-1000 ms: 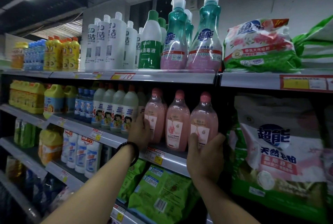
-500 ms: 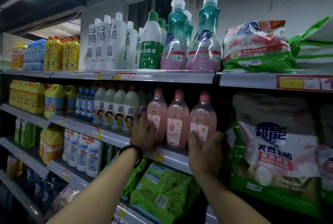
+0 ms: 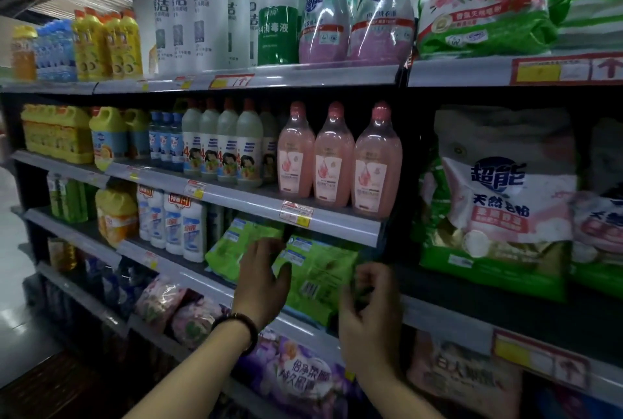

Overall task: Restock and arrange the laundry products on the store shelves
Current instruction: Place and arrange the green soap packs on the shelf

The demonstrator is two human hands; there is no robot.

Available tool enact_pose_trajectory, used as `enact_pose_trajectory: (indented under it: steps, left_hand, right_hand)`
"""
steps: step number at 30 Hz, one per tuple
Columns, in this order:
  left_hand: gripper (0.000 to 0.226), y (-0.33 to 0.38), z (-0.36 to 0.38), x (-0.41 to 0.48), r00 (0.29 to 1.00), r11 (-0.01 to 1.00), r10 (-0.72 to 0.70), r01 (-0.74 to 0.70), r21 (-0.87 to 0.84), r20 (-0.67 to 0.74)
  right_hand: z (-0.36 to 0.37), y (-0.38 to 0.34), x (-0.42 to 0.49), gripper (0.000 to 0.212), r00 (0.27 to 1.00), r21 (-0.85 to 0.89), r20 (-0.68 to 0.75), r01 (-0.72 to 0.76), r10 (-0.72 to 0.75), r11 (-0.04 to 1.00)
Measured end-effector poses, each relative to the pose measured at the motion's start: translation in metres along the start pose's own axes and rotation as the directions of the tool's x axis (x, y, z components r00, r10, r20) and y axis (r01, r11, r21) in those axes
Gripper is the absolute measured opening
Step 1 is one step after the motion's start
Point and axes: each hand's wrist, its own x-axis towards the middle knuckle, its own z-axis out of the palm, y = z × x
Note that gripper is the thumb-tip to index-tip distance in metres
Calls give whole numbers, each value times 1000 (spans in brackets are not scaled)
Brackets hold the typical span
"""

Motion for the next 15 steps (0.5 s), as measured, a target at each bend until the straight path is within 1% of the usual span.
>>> enact_pose_trajectory:
  steps: [2, 3, 4, 5, 7, 9, 11, 13, 15]
  left_hand:
    - [38, -18, 12, -23, 990, 999, -20, 16, 28, 136]
    - [41, -26, 18, -33, 978, 999, -23, 12, 53, 207]
    - [45, -33, 24, -41, 962, 997, -29, 7, 82, 272]
    - [50, -38, 29, -48, 944, 994, -41, 4, 114, 328]
    - [62, -49, 38, -55, 917, 986, -57, -12, 169, 395]
    - [76, -56, 46, -58, 897, 975, -77, -23, 219, 435]
    - [85, -61, 54, -59, 880, 970, -97, -22, 242, 465]
    - [89, -62, 61, -60, 871, 972, -105, -12, 233, 481]
    - [91, -65, 68, -62, 881, 981, -90, -1, 193, 465]
  right_hand:
    - [14, 14, -29, 24, 971, -12, 195, -141, 140, 990]
    - [22, 22, -39, 21, 945, -22, 242, -221, 219, 975]
    - [29, 31, -46, 20, 923, -14, 258, -293, 287, 956]
    - [35, 38, -50, 23, 899, -1, 259, -367, 354, 930]
    - [43, 50, -50, 29, 853, 23, 235, -484, 466, 875]
    - [52, 64, -46, 29, 822, 13, 225, -539, 523, 842]
    - [67, 85, -39, 39, 783, -5, 224, -594, 580, 805]
    - [90, 128, -32, 54, 742, 10, 221, -651, 633, 759]
    - [100, 127, -22, 59, 703, 69, 213, -703, 678, 708]
